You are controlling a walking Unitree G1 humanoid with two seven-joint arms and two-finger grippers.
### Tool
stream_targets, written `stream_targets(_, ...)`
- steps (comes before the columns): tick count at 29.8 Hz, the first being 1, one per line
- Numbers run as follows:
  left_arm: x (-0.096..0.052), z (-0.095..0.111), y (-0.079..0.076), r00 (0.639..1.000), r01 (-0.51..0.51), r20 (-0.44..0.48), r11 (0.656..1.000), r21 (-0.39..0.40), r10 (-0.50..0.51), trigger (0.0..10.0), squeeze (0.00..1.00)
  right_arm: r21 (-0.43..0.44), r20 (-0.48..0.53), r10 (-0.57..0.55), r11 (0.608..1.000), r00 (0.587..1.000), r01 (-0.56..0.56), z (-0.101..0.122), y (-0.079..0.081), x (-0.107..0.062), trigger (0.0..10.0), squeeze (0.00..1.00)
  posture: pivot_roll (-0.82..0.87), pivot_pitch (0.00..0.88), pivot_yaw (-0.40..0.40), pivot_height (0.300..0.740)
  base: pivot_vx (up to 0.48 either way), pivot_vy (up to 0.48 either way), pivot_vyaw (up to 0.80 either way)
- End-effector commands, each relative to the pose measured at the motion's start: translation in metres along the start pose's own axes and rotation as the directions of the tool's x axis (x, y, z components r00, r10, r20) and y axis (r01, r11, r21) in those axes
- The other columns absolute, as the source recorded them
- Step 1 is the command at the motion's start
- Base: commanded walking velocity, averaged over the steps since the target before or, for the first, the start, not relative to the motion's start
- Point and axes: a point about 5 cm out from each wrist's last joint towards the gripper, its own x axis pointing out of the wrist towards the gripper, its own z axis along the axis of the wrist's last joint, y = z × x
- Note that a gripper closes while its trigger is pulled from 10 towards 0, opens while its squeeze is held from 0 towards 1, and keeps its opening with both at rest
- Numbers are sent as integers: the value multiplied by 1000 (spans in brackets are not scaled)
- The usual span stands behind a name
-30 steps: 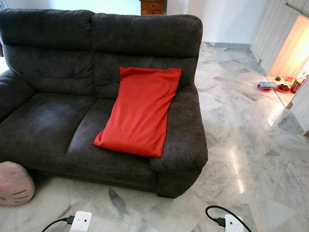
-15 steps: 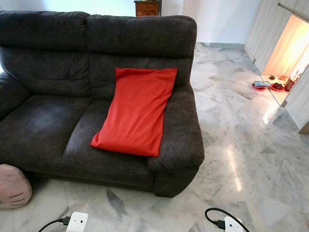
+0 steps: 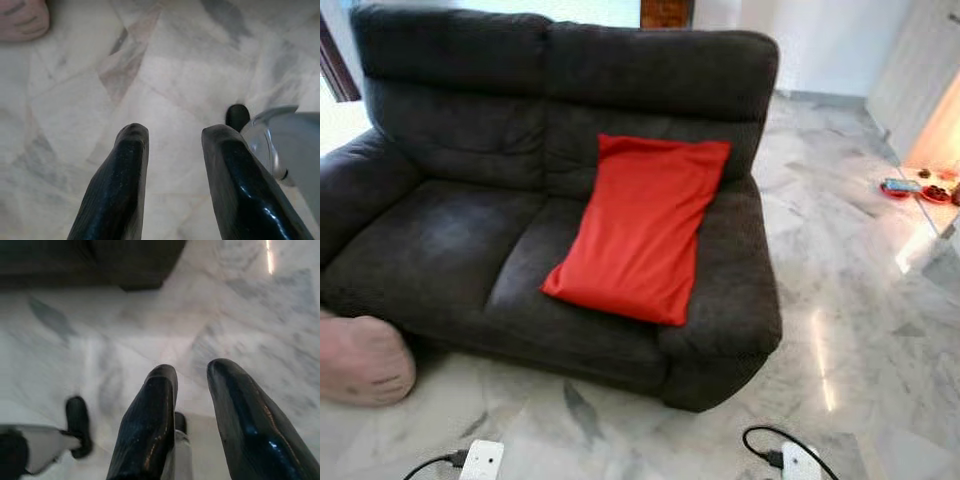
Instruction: Move the pillow to the sofa from floor
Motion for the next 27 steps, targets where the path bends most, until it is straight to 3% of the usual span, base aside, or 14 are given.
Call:
stream_targets(1, 0, 1, -7, 1000, 14, 0, 1000, 14, -14, 10000, 0, 7, -25, -21, 1000, 999, 21, -7, -9, -2, 10000, 0, 38, 0, -41, 740, 0, 304, 0)
stream_targets(10, 0, 1, -4, 1000, 12, 2, 1000, 12, -12, 10000, 0, 1, -28, -17, 1000, 999, 17, -8, -9, -2, 10000, 0, 38, 0, -40, 740, 0, 305, 0)
stream_targets(20, 1, 2, 0, 1000, 7, 3, 1000, 10, -7, 10000, 0, -29, -36, -7, 1000, 999, 6, -11, -20, -4, 10000, 0, 38, 0, -43, 740, 0, 310, 159)
stream_targets(27, 1, 3, -6, 1000, 12, 9, 1000, 13, -12, 10000, 0, -12, -42, -16, 1000, 999, 15, -17, -24, -6, 10000, 0, 37, 0, -44, 740, 0, 332, 0)
